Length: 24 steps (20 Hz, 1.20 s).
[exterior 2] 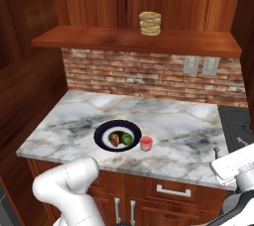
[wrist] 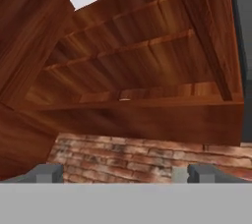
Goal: Pick the avocado and bread from the counter and place them on the plate. Then pick the jam from the cabinet and place it next to the plate. Lastly close the cabinet door.
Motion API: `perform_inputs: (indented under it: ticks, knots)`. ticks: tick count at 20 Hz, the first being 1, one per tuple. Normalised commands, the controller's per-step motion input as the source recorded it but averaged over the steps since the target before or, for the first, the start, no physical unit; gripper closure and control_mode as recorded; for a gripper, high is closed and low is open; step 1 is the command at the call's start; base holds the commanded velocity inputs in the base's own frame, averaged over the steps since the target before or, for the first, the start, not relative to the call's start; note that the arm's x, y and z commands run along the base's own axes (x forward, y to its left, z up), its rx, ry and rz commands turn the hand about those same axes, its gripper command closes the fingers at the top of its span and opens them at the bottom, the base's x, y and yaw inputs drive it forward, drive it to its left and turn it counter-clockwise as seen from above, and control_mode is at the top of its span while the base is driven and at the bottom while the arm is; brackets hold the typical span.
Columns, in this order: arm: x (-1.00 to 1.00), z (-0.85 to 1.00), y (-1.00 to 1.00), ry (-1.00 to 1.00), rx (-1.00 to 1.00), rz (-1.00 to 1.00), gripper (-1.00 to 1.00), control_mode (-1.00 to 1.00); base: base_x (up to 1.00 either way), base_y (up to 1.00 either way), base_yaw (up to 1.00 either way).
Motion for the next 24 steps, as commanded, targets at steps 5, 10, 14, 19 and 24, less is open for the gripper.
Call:
perform_inputs:
  ticks: [5, 10, 14, 19, 24]
  knots:
    - [0.05, 0.24, -0.21, -0.09, 0.08, 0.00, -1.00, -1.00, 0.00, 0.00, 0.00]
    - [0.01, 0.33, -0.23, -0.11, 0.09, 0.00, -1.00, -1.00, 0.00, 0.00, 0.00]
    - [0.00, 0.34, -0.22, -0.10, 0.09, 0.00, -1.00, -1.00, 0.00, 0.00, 0.00]
    - [0.02, 0.16, -0.11, -0.07, 0.05, 0.00, -1.00, -1.00, 0.00, 0.00, 0.00]
    - [0.05, 0.17, -0.05, -0.05, 0.02, 0.00, -1.00, -1.00, 0.00, 0.00, 0.00]
